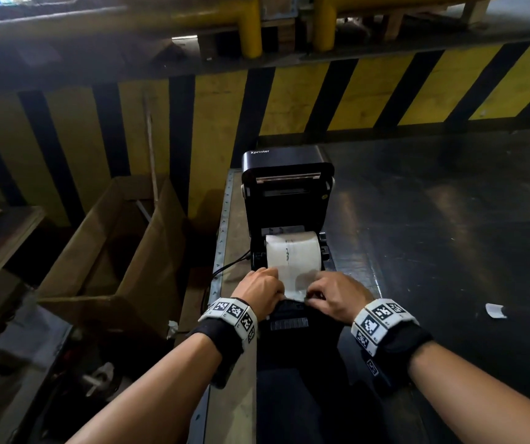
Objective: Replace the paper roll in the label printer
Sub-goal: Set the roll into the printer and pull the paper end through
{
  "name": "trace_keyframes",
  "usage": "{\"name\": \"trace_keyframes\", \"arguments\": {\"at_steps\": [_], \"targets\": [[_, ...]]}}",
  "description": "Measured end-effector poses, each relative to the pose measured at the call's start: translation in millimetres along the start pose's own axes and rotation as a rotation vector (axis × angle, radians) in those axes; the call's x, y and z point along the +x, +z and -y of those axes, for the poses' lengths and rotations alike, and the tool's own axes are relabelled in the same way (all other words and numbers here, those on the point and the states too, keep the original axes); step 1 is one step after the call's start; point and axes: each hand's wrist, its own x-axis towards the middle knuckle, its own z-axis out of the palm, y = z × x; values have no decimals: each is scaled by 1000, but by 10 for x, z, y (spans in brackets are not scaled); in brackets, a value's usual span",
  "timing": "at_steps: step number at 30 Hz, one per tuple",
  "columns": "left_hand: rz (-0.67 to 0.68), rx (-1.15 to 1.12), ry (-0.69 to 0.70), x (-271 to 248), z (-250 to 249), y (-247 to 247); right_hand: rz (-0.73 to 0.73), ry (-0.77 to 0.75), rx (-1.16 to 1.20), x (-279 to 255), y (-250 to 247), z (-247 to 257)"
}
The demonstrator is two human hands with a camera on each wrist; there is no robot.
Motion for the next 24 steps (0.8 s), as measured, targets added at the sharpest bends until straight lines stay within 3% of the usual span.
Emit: {"name": "trace_keyframes", "arguments": {"at_steps": [9,18,21,24], "targets": [[0,25,-60,7,-54,-8,-50,-151,-148,-38,63,-31],[-30,8,-85,-93,-135,22,-60,-187,-68,-88,112,-135],[-40,-104,-117,-126,-129,-24,-42,-170,-27,-107,106,-161],[-135,-324,-248,-159,-29,-91,-39,-156,66,-144,96,-178]]}}
